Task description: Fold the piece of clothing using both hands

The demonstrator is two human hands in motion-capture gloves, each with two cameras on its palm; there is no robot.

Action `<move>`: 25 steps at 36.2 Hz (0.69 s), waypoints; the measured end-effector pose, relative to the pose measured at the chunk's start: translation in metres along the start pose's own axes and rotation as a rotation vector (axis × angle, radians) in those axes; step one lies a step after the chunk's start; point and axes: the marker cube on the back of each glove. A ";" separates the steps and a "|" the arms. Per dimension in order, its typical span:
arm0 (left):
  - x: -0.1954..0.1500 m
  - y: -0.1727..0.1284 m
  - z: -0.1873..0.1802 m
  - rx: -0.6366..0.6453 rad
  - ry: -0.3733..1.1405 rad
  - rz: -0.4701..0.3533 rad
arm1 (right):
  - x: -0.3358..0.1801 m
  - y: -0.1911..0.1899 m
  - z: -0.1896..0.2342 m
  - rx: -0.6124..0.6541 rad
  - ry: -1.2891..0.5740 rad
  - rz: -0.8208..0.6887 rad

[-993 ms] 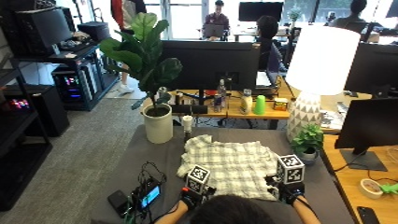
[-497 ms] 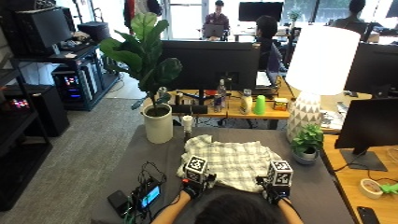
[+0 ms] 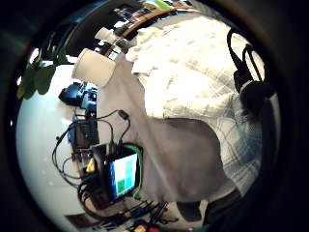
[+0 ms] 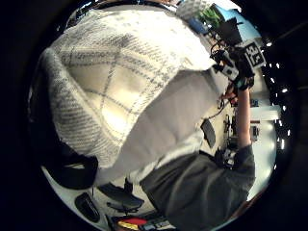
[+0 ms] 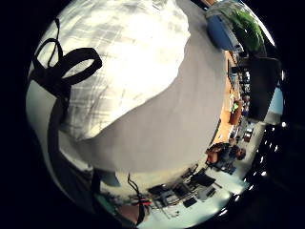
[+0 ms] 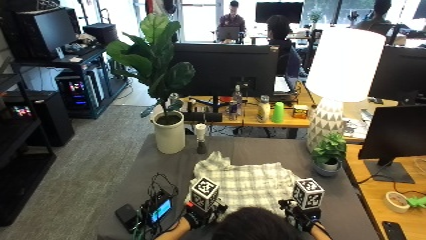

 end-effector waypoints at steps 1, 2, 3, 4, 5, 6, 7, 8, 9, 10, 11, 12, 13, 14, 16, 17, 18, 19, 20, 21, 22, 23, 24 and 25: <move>0.006 0.015 -0.003 -0.056 0.025 0.019 | -0.005 0.010 -0.004 -0.008 -0.002 -0.027; 0.011 0.026 -0.007 -0.087 0.041 0.036 | -0.012 0.021 -0.010 -0.017 -0.004 -0.047; 0.014 0.035 -0.013 -0.101 0.052 0.050 | -0.020 0.032 -0.018 -0.025 -0.003 -0.063; 0.016 0.041 -0.019 -0.105 0.062 0.063 | -0.026 0.041 -0.024 -0.035 0.000 -0.075; 0.017 0.047 -0.026 -0.104 0.070 0.072 | -0.029 0.047 -0.029 -0.048 0.006 -0.083; 0.018 0.051 -0.033 -0.102 0.078 0.079 | -0.030 0.051 -0.033 -0.065 0.015 -0.088; 0.019 0.056 -0.043 -0.099 0.083 0.081 | -0.029 0.052 -0.038 -0.084 0.026 -0.089; 0.019 0.059 -0.053 -0.097 0.084 0.078 | -0.029 0.052 -0.045 -0.100 0.040 -0.088; 0.018 0.059 -0.063 -0.095 0.081 0.071 | -0.030 0.051 -0.054 -0.110 0.056 -0.082; 0.015 0.055 -0.071 -0.090 0.070 0.058 | -0.030 0.046 -0.065 -0.113 0.073 -0.071; 0.011 0.049 -0.077 -0.086 0.054 0.041 | -0.030 0.040 -0.076 -0.110 0.092 -0.055; 0.006 0.041 -0.083 -0.084 0.036 0.020 | -0.028 0.030 -0.087 -0.102 0.111 -0.035; 0.002 0.032 -0.087 -0.087 0.017 -0.004 | -0.025 0.018 -0.096 -0.090 0.131 -0.012; -0.003 0.022 -0.092 -0.092 -0.001 -0.029 | -0.022 0.004 -0.103 -0.075 0.152 0.013; -0.014 -0.003 -0.094 -0.104 -0.038 -0.080 | -0.013 -0.029 -0.114 -0.044 0.195 0.062; -0.022 -0.019 -0.091 -0.108 -0.058 -0.107 | -0.010 -0.046 -0.117 -0.029 0.215 0.086; -0.030 -0.039 -0.085 -0.113 -0.079 -0.137 | -0.009 -0.064 -0.120 -0.013 0.234 0.111; -0.039 -0.061 -0.077 -0.122 -0.102 -0.169 | -0.008 -0.083 -0.122 0.003 0.252 0.138; -0.048 -0.081 -0.069 -0.141 -0.122 -0.206 | -0.009 -0.100 -0.124 0.021 0.269 0.167; -0.056 -0.097 -0.065 -0.167 -0.139 -0.247 | -0.013 -0.115 -0.125 0.044 0.283 0.197; -0.061 -0.107 -0.064 -0.196 -0.148 -0.289 | -0.019 -0.126 -0.127 0.070 0.291 0.225; -0.064 -0.111 -0.067 -0.221 -0.152 -0.333 | -0.025 -0.132 -0.128 0.097 0.293 0.252; -0.067 -0.112 -0.069 -0.238 -0.156 -0.379 | -0.031 -0.135 -0.127 0.123 0.292 0.276; -0.072 -0.114 -0.069 -0.247 -0.164 -0.427 | -0.034 -0.138 -0.125 0.142 0.290 0.299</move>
